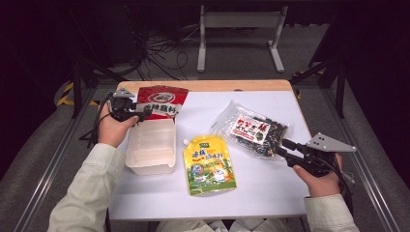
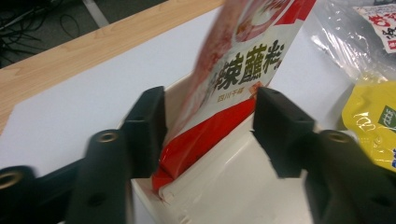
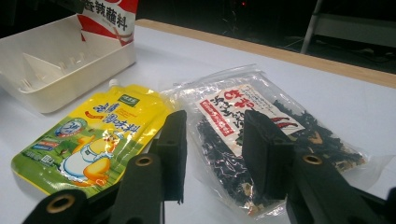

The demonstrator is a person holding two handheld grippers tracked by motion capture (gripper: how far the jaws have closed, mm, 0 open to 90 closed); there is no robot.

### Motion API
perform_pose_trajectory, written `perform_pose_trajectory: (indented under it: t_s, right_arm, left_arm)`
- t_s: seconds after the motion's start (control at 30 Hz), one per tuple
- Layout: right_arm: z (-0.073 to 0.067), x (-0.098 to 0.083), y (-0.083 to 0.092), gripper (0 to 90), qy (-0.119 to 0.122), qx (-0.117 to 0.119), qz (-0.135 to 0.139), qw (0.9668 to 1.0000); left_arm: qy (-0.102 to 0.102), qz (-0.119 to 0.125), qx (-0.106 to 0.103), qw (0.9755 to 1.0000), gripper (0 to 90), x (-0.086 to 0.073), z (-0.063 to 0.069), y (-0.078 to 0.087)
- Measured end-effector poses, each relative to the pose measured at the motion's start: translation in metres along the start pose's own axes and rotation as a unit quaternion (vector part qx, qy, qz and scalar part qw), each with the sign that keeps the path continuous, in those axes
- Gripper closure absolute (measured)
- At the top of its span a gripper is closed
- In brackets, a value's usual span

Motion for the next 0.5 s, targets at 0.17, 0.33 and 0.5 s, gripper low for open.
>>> perform_pose_trajectory:
  t_s: [0.17,0.33,0.5]
  right_arm:
    - [-0.001,0.002,-0.001,58.5,-0.001,0.003,0.001,1.0]
    - [0.0,0.003,-0.004,57.2,0.0,0.008,-0.005,1.0]
    - [0.002,0.004,-0.005,55.1,-0.009,0.012,-0.014,0.9998]
  left_arm:
    - [-0.002,0.018,0.012,0.9998,26.9,-0.001,0.002,0.013]
    - [0.01,0.045,0.011,0.9989,19.8,-0.003,0.007,0.029]
    - [0.023,0.058,0.002,0.9981,17.9,-0.006,0.015,0.044]
Point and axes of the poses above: each handheld gripper's, and its own axes: y roughly backward along the jaws, x roughly out of its top, z roughly to its right, the point moved 9 cm from there along -y, roughly forward along the jaws, and after that the axes turned 10 degrees about -y, right-handed, at the moved point
